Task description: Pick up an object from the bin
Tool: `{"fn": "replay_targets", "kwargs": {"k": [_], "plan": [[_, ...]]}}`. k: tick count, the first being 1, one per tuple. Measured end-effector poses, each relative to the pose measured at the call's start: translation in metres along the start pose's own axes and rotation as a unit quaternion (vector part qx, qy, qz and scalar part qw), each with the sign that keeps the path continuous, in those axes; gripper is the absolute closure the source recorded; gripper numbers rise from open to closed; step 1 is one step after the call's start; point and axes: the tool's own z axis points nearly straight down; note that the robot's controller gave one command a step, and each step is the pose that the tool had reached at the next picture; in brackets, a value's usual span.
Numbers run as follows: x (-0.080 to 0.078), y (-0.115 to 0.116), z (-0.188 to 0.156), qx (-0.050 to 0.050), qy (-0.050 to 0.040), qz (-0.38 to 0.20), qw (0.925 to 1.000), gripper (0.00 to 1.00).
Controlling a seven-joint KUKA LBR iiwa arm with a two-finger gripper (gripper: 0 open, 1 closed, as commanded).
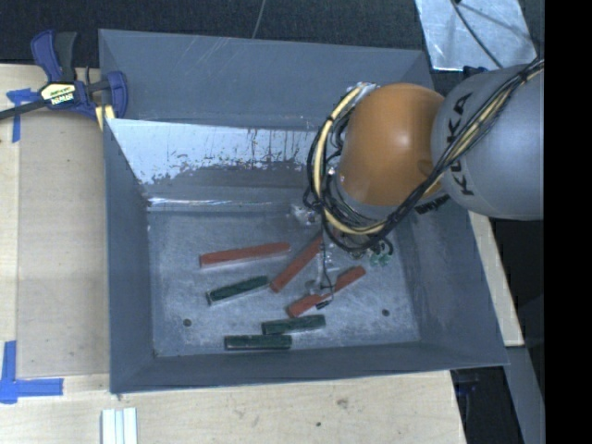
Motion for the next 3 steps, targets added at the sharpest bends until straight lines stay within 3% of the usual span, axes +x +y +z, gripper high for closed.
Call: {"fn": "replay_targets", "kwargs": {"k": [1,2,3], "plan": [[-0.018,-0.049,0.034,0.000,-0.0042,-0.022,0.9997,0.00],[-0.027,-0.093,0.065,0.000,-0.0010,-0.031,0.9995,1.00],[-0.027,-0.093,0.065,0.000,-0.0010,-0.030,0.9995,1.00]]}}
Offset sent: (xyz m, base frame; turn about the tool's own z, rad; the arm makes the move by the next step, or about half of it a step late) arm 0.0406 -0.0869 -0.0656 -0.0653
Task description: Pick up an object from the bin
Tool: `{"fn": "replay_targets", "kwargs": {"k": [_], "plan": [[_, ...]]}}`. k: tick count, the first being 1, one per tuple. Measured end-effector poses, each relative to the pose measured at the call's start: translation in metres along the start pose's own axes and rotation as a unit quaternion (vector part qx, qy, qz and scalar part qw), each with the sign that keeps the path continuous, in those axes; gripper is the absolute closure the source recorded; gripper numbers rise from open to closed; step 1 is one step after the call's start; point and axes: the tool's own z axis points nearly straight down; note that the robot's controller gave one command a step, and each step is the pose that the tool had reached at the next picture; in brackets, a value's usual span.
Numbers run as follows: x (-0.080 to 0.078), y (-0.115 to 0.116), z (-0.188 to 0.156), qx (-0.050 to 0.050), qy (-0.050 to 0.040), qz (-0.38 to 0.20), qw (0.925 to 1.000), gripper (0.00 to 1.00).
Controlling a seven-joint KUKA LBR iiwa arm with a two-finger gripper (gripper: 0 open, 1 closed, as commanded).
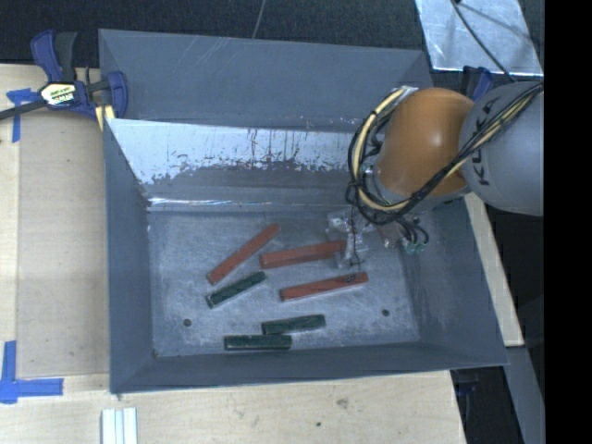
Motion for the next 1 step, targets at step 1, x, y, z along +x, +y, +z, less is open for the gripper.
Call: {"fn": "replay_targets", "kwargs": {"k": [1], "plan": [[-0.0176,0.0310,-0.1308,0.000,0.0003,0.025,0.9997,1.00]]}}
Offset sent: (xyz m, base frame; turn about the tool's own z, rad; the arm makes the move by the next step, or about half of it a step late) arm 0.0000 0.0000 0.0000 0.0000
